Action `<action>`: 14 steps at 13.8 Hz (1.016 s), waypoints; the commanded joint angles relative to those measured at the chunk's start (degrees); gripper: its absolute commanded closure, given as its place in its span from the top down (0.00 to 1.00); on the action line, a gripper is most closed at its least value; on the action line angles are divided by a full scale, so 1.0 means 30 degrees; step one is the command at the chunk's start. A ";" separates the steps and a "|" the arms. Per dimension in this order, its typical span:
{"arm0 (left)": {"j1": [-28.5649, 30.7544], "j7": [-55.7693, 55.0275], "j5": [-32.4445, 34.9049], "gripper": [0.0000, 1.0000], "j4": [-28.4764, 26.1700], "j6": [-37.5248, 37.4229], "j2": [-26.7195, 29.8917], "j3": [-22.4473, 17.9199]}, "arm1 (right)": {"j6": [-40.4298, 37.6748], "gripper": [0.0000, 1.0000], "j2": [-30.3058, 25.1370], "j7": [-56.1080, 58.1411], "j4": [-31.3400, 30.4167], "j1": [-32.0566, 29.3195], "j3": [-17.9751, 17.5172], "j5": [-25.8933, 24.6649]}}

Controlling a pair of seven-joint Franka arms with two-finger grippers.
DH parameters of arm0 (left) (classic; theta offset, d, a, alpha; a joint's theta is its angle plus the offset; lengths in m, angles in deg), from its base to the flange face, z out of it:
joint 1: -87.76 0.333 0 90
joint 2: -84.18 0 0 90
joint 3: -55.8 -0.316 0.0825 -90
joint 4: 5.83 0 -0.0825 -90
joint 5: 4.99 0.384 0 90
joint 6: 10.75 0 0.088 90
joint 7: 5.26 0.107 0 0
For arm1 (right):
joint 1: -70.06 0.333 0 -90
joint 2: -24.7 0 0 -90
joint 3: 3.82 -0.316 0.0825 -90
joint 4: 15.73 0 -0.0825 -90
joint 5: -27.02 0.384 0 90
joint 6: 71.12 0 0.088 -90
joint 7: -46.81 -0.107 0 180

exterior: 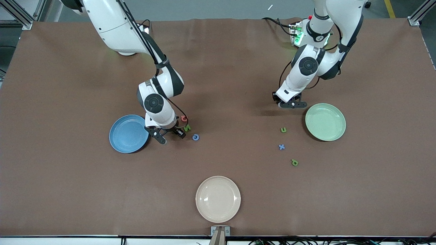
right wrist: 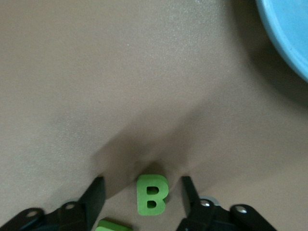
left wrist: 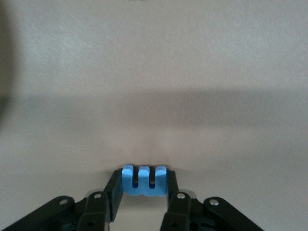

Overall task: Sort uppercase to blue plate, lowercase to green plate
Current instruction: 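Carry the m to the green plate while the right gripper carries B to blue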

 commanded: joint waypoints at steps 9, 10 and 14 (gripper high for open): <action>0.6109 0.4639 0.2643 0.24 0.1815 -0.4155 0.2614 0.0173 | -0.0403 0.00 -0.0190 -0.0035 -0.0456 0.0247 0.0196 -0.0048; 0.6669 0.4965 0.3081 0.24 0.1757 -0.4097 0.2555 0.0173 | -0.0753 0.00 -0.0336 0.0140 -0.0427 0.0131 0.0225 -0.0107; 0.8487 0.5290 0.5044 0.24 0.1727 -0.3104 0.1473 0.0173 | -0.4028 0.00 -0.2383 0.3501 -0.0222 -0.1739 0.0343 -0.0107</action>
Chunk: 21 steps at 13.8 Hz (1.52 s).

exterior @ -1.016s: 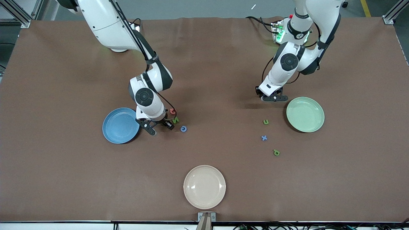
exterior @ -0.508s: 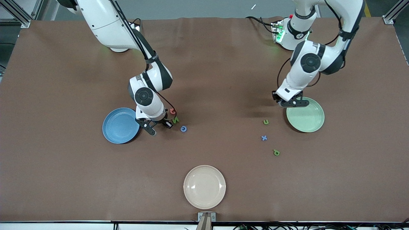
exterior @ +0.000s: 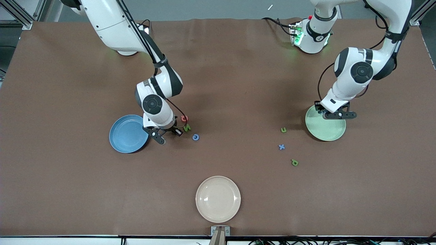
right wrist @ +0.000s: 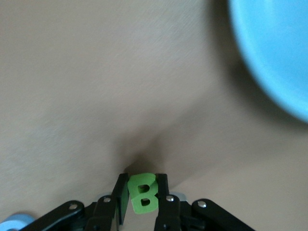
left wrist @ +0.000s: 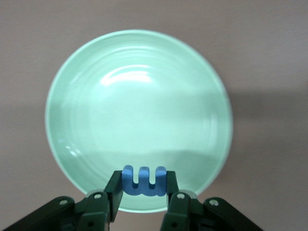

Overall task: Sort uppercase to blue plate, lowercase to green plate
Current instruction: 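Carry the m to the green plate while the right gripper carries B to blue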

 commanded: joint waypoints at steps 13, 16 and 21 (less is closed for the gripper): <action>0.1926 0.0102 0.1865 0.29 -0.0594 0.1998 -0.2237 0.0211 | 0.0231 0.01 -0.2921 0.9549 -0.3107 -0.5836 -0.0098 -0.0151; 0.1927 0.0102 0.1983 0.60 -0.0565 0.2116 -0.2237 0.0211 | 0.1437 0.02 -0.2337 0.9580 -0.3608 -0.5867 -0.0098 -0.0122; 0.1752 0.0161 0.2012 0.99 0.0077 0.2116 -0.1799 0.0385 | 0.1351 0.35 -0.1954 0.9609 -0.3550 -0.5867 -0.0098 -0.0122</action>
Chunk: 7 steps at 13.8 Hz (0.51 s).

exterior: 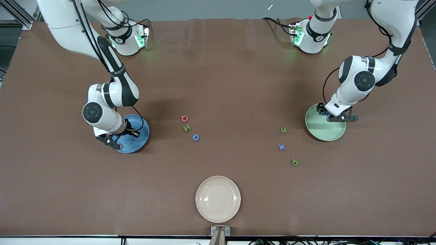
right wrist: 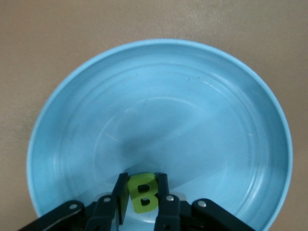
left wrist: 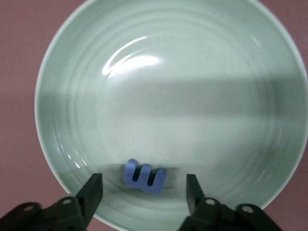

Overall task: Sort uppercase to blue plate, lowercase to green plate
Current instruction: 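Open both grippers to drop the letters onto their plates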

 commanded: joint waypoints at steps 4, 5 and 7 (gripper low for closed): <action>0.0085 -0.1533 0.0313 0.99 0.1457 -0.0255 0.0527 0.2044 | -0.0622 1.00 -0.0285 0.0162 0.0196 -0.0348 -0.0281 -0.0118; 0.0056 -0.2528 0.0283 0.99 0.1895 -0.0516 0.0352 0.2572 | -0.1729 1.00 -0.0431 0.0017 0.0865 -0.0319 -0.0310 -0.0118; -0.0119 -0.4520 0.0254 0.99 0.3123 -0.1539 -0.0378 0.3423 | -0.5006 1.00 -0.0607 -0.0508 0.2621 -0.0114 -0.0398 0.0144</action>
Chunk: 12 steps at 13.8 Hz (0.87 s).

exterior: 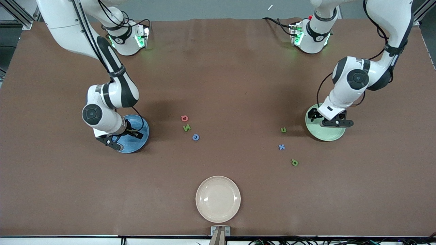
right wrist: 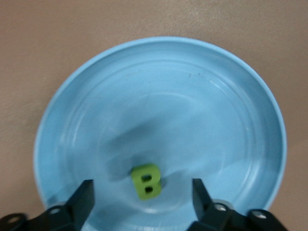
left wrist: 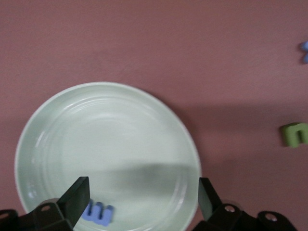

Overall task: Sort uppercase to blue plate, lowercase to green plate
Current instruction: 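Open both grippers to drop the letters onto their plates, then grasp the green n with the left gripper while the right gripper grasps the Q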

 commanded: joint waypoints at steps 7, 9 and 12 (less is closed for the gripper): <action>-0.2199 -0.8798 0.0334 0.99 0.5312 -0.2188 -0.4868 0.1993 | -0.1938 1.00 -0.0690 -0.3737 0.1875 0.4156 -0.0854 0.0010; -0.2494 -0.9066 0.0480 0.99 0.5286 -0.2188 -0.5135 0.1992 | -0.0416 1.00 -0.0485 -0.3591 0.1787 0.5626 -0.0854 -0.0136; -0.2643 -0.9328 0.1151 0.95 0.5227 -0.2158 -0.5836 0.1963 | 0.0411 1.00 -0.0016 -0.0410 0.1612 0.6479 -0.0854 -0.0166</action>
